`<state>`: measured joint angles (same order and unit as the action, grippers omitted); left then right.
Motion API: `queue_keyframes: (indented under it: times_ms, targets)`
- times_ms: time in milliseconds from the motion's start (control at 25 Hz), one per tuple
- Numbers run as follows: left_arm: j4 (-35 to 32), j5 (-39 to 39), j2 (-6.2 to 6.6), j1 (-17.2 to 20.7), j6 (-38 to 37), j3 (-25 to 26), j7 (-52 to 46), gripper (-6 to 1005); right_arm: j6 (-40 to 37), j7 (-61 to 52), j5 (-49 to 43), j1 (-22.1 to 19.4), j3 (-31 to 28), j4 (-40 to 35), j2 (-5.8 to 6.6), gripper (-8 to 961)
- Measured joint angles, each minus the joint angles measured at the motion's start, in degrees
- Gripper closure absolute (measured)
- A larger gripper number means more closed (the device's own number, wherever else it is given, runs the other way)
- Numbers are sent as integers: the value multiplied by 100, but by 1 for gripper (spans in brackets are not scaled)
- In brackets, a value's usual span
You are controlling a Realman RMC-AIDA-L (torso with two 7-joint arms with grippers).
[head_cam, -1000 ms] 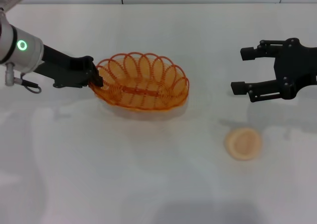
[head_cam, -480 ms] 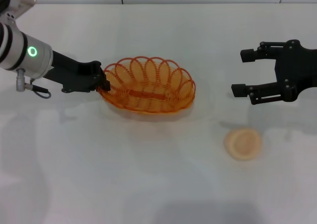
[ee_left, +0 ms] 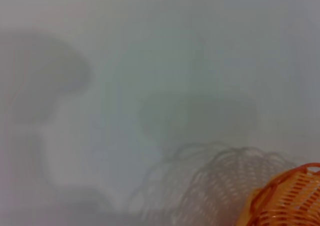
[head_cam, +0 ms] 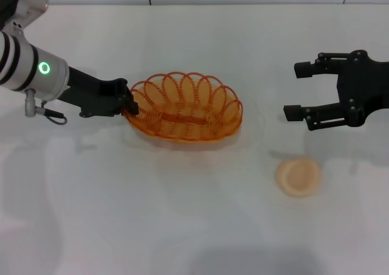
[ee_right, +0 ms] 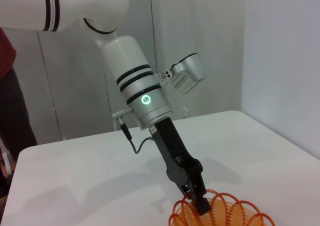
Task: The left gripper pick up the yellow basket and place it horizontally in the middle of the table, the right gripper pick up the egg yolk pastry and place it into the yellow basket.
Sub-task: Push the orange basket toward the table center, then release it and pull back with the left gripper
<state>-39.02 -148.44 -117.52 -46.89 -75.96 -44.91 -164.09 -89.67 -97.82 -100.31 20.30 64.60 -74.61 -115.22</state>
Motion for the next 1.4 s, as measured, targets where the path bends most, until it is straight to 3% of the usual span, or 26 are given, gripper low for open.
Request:
queue_keyframes:
  times_ms: [720,960,1160,1400]
  targets:
    - [135,465,20,19,56,45,259,908,2,0,4,0,-11,-29,0,123]
    - [137,533,7,23,51,44,427,705,-3,0,4,0,-51,-32,0,123]
    - [109,600,13,23,18,44,537,473,-6,0,5,0,-59,-32,0,123]
    - [-69,638,91,101,18,95,680,343,-7,0,55,0,-62,-14,0,123]
